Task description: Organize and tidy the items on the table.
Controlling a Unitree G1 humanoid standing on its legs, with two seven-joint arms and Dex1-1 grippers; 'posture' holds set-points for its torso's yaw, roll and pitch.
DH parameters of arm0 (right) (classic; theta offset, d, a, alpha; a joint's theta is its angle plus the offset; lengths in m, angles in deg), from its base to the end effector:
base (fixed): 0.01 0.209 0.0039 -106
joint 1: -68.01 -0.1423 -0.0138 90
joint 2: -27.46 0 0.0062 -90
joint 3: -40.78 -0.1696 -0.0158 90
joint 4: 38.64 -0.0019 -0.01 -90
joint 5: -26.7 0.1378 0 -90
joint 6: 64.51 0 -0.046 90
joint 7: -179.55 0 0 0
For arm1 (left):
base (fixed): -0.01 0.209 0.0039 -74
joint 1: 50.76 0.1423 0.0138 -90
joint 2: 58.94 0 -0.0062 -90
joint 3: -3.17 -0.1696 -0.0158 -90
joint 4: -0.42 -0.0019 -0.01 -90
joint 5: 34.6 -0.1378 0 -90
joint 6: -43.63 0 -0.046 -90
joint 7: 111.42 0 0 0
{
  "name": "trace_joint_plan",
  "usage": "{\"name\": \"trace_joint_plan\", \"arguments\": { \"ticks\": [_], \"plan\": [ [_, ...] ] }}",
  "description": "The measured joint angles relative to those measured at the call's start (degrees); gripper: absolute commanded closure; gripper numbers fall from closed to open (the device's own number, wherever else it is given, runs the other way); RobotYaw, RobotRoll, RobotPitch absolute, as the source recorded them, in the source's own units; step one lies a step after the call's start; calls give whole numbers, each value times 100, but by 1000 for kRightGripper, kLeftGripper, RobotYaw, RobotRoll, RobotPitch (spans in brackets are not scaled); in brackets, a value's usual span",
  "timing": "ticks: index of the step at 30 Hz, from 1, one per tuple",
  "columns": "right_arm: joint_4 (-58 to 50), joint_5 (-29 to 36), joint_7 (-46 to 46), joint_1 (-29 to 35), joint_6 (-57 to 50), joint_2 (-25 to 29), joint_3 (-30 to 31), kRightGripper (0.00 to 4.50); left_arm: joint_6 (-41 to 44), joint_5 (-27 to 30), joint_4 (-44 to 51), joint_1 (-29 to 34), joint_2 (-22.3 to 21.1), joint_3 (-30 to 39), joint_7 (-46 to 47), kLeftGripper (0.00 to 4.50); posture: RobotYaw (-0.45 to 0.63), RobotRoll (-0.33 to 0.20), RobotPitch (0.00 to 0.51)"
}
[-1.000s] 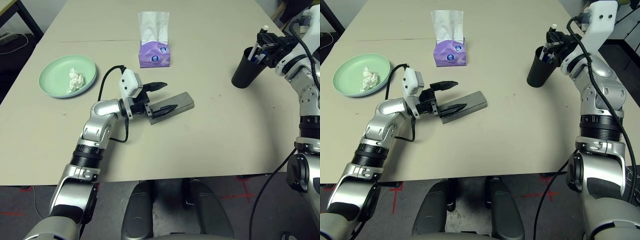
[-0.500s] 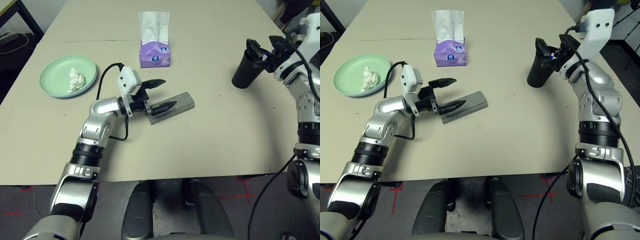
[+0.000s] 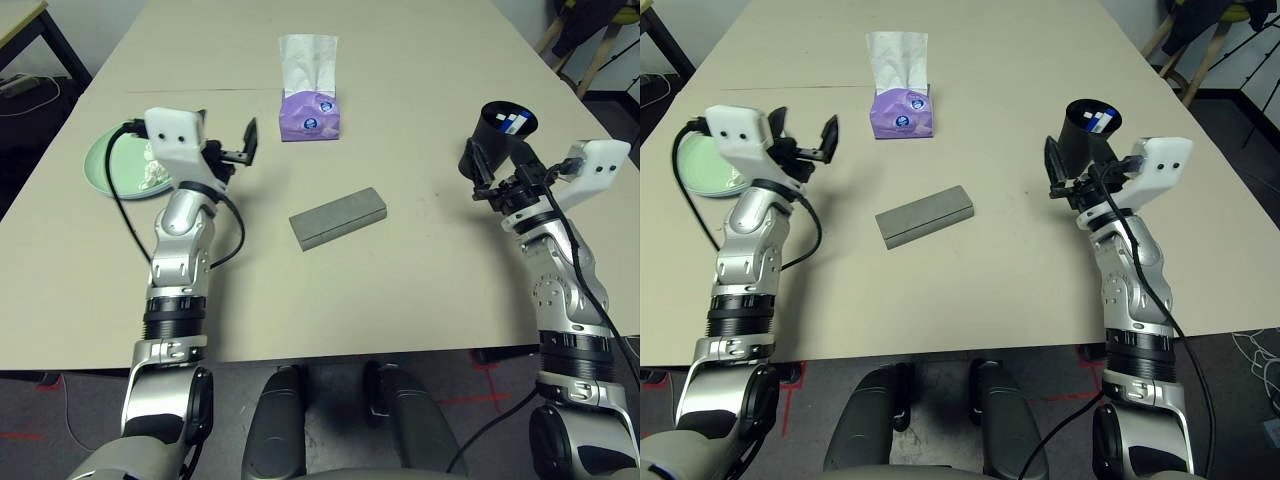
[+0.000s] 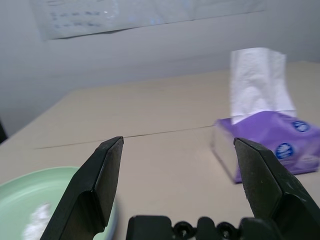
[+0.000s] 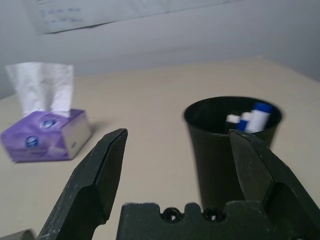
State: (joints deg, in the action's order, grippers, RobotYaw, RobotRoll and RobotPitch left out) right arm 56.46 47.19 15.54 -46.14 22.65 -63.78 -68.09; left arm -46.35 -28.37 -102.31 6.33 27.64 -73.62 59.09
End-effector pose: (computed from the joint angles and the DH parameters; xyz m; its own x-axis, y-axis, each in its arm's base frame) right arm 0.2616 -0.2336 0.1530 0.9250 0.0558 0.3758 -0.1061 0.9877 0.1146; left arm 0.2863 0.2246 0.1783 0.9275 -0.0311 0.3725 -0.0314 0.9866 0.1604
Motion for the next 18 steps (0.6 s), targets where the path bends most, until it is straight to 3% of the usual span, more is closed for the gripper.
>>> {"name": "trace_joint_plan", "arguments": {
  "ticks": [5,9,18],
  "plan": [
    [849,-389,-390,-166,227,551,-149,62,-86,106,-361,118,-202,412,162,0,33,0,144],
    [1204,-486,-561,-203,348,656,-252,62,-67,281,-439,430,-202,634,198,0,37,0,129],
    [1802,-149,541,-415,491,766,-191,62,-128,709,-494,822,-499,933,-250,0,57,0,122]
  ]
}}
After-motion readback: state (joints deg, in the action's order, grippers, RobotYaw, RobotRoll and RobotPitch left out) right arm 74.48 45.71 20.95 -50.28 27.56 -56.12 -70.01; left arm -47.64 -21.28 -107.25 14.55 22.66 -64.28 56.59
